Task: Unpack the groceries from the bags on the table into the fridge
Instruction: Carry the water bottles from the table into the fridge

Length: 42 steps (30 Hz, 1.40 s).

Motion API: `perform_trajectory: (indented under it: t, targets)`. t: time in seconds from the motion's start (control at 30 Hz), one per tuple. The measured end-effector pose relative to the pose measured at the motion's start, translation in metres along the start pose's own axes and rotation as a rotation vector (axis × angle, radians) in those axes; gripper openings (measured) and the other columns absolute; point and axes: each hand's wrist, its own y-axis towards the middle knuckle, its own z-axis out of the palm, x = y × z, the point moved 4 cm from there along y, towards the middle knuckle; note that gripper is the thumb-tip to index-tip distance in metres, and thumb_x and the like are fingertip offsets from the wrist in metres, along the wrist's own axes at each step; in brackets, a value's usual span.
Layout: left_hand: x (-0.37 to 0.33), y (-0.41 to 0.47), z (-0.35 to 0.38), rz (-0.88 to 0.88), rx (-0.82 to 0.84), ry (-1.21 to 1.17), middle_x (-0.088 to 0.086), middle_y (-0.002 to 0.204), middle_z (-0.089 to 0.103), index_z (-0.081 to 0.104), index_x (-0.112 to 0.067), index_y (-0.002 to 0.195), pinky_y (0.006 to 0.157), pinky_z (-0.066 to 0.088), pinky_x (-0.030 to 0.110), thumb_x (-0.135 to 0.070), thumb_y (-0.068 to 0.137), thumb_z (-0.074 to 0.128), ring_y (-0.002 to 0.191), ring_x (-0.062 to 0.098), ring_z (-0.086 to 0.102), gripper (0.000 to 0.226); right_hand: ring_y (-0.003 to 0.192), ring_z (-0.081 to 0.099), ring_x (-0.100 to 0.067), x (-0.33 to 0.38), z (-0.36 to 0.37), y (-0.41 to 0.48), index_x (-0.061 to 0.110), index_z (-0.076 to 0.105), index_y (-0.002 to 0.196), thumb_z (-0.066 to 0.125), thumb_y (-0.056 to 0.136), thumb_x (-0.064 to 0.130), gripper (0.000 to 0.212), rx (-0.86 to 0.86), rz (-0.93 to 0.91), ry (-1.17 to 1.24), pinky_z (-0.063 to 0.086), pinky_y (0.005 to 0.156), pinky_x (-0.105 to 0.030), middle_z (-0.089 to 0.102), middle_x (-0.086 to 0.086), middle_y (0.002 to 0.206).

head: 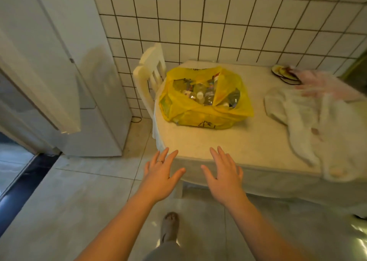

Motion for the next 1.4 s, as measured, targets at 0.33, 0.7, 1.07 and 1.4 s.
perform_trajectory:
  t: [0.33, 0.7, 1.07, 1.4]
  targets:
    - [-0.045, 0.151, 0.009, 0.119, -0.049, -0.063, -0.001, 0.165, 0.021, 0.029, -0.038, 0.153, 0.121, 0.020, 0.045, -0.066, 0.094, 0.044, 0.152, 0.024, 0.015, 0.066, 0.151, 0.016, -0.020, -0.036, -0.045, 0.125, 0.033, 0.026, 0.154, 0.044, 0.091, 0.063, 0.072, -0.118, -0.014, -0.114, 0.019, 0.119, -0.050, 0.017, 0.004, 0.165]
    - [-0.079, 0.341, -0.029, 0.257, -0.127, -0.008, 0.006, 0.157, 0.036, 0.046, -0.032, 0.144, 0.117, 0.030, 0.045, -0.040, 0.089, 0.069, 0.145, 0.029, 0.031, 0.060, 0.152, -0.008, -0.032, -0.043, -0.058, 0.278, 0.043, 0.003, 0.154, 0.070, 0.076, 0.063, 0.105, -0.081, 0.085, -0.377, 0.018, 0.115, -0.060, -0.014, -0.001, 0.165]
    - [-0.126, 0.469, -0.046, 0.313, -0.115, 0.157, 0.004, 0.163, 0.024, 0.035, -0.036, 0.149, 0.114, 0.036, 0.048, -0.030, 0.091, 0.068, 0.143, 0.034, 0.032, 0.067, 0.085, 0.061, -0.028, -0.068, -0.070, 0.322, 0.030, 0.073, 0.110, 0.047, 0.089, 0.035, 0.034, -0.441, -0.206, -0.263, 0.049, 0.072, -0.040, 0.068, 0.003, 0.097]
    - [-0.138, 0.525, -0.046, 0.268, -0.091, 0.105, 0.006, 0.123, 0.060, 0.059, -0.021, 0.119, 0.081, 0.051, 0.042, -0.028, 0.099, 0.052, 0.110, 0.031, 0.060, 0.022, 0.066, 0.059, 0.000, -0.097, -0.168, 0.383, 0.024, 0.075, 0.103, 0.060, 0.096, 0.022, 0.017, -0.530, 0.138, 0.374, 0.041, 0.060, -0.018, 0.066, 0.013, 0.072]
